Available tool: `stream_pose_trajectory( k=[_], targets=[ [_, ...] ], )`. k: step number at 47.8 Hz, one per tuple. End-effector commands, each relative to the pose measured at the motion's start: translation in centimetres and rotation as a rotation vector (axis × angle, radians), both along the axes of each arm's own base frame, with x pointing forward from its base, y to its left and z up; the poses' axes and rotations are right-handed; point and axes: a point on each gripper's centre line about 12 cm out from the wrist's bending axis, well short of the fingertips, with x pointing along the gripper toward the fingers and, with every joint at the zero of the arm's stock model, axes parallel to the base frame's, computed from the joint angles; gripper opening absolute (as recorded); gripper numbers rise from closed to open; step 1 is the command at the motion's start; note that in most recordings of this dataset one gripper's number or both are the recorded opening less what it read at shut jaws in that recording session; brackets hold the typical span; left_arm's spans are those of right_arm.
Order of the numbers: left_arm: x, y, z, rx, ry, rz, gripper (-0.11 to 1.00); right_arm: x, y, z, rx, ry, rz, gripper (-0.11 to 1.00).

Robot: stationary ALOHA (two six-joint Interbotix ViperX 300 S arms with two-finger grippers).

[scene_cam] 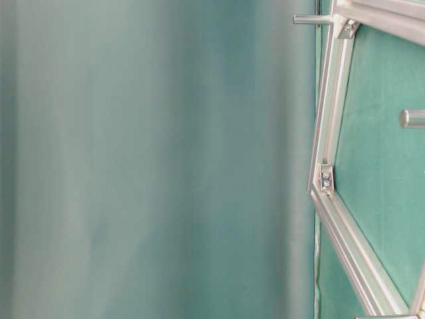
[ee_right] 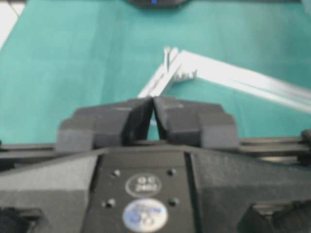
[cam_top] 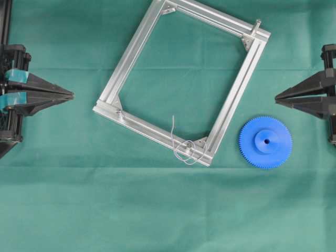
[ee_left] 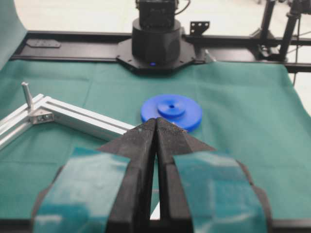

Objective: Find the location of the shaft and insert the gear.
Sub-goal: 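Move the right gripper over the blue gear's hub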

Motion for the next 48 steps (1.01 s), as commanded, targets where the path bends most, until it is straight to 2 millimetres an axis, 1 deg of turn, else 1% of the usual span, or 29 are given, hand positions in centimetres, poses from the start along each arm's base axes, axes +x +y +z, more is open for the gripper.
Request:
stream_pose_trajectory(
  k=[1, 3, 8, 10, 12, 14, 29, 34, 48],
  targets=[
    [0.3, 0.1, 0.9, -0.003, -0.018, 0.003, 0.01, 0.1, 0.0, 1.2, 0.022, 0.006, -0.008, 0.31],
    [0.3, 0.1, 0.9, -0.003, -0.017, 0.003, 0.01, 0.1, 0.0, 1.3, 0.034, 0.014, -0.012, 0.41],
    [0.3, 0.1, 0.9, -0.004, -0.018, 0.004, 0.01, 0.1, 0.0, 1.5, 0.043, 0.040, -0.017, 0.71],
    [0.3, 0.1, 0.9, -0.004, -0.017, 0.004, 0.01, 0.1, 0.0, 1.4, 0.042, 0.052, -0.017, 0.81],
    [0.3, 0.1, 0.9, -0.004, -0.015, 0.004, 0.01, 0.0, 0.0, 1.3, 0.040, 0.064, -0.017, 0.88],
    [0.3, 0.1, 0.8, -0.004, -0.012, 0.004, 0.01, 0.0, 0.0, 1.1, 0.037, 0.083, -0.017, 0.92],
    [0.3, 0.1, 0.7, -0.005, -0.006, 0.004, 0.01, -0.6, -0.1, 0.9, 0.041, 0.185, -0.021, 0.92],
    [0.3, 0.1, 0.7, -0.003, -0.006, 0.003, 0.01, -0.7, 0.0, 0.6, 0.045, 0.218, -0.023, 0.92],
    [0.3, 0.1, 0.7, -0.005, -0.003, 0.004, 0.01, -0.7, 0.0, -1.8, 0.057, 0.397, -0.033, 0.92]
  ],
)
